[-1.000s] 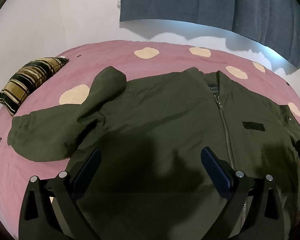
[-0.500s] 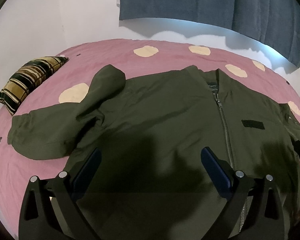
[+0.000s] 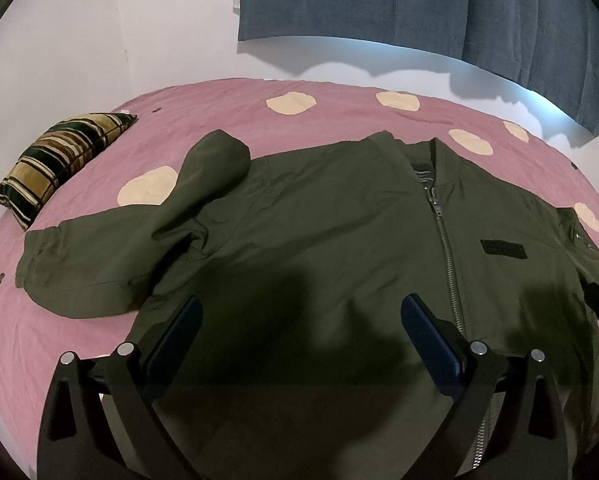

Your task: Fold small clothes

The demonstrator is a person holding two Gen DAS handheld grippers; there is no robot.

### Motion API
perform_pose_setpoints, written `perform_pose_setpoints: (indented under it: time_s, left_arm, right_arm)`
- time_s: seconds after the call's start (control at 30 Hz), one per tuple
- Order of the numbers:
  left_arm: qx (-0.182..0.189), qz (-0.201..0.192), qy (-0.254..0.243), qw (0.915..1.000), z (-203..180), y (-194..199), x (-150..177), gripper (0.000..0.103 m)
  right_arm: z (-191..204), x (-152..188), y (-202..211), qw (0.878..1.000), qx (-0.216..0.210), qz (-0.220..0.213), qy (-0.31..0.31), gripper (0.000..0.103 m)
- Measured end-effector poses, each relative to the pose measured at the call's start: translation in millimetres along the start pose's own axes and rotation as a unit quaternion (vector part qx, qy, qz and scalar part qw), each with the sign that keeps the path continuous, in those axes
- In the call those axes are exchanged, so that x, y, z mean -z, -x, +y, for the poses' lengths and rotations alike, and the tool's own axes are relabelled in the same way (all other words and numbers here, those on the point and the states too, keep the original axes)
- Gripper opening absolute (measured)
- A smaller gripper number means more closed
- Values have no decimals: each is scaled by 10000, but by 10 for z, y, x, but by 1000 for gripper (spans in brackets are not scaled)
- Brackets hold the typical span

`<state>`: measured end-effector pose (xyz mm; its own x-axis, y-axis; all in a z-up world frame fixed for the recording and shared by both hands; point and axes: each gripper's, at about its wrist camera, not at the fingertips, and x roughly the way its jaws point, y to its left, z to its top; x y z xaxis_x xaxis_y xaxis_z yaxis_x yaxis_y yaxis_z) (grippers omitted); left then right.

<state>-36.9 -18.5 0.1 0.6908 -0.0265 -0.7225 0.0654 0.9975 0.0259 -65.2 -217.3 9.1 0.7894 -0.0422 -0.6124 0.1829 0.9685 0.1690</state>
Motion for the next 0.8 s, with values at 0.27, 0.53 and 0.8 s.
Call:
perform_pose_setpoints:
  time_s: [0.27, 0.53, 0.8]
  left_arm:
    - [-2, 9, 13, 10000, 7, 10, -10, 99]
    - [1, 31, 8, 10000, 8, 6, -15, 99]
    - [-7, 53, 62, 10000, 47, 7, -34, 99]
  right_arm:
    - [-13, 19, 0, 10000, -37, 11, -7, 101]
    - [-24, 35, 2, 10000, -43, 8, -18, 101]
    - [-413, -96, 149, 9994, -3, -110, -315, 101]
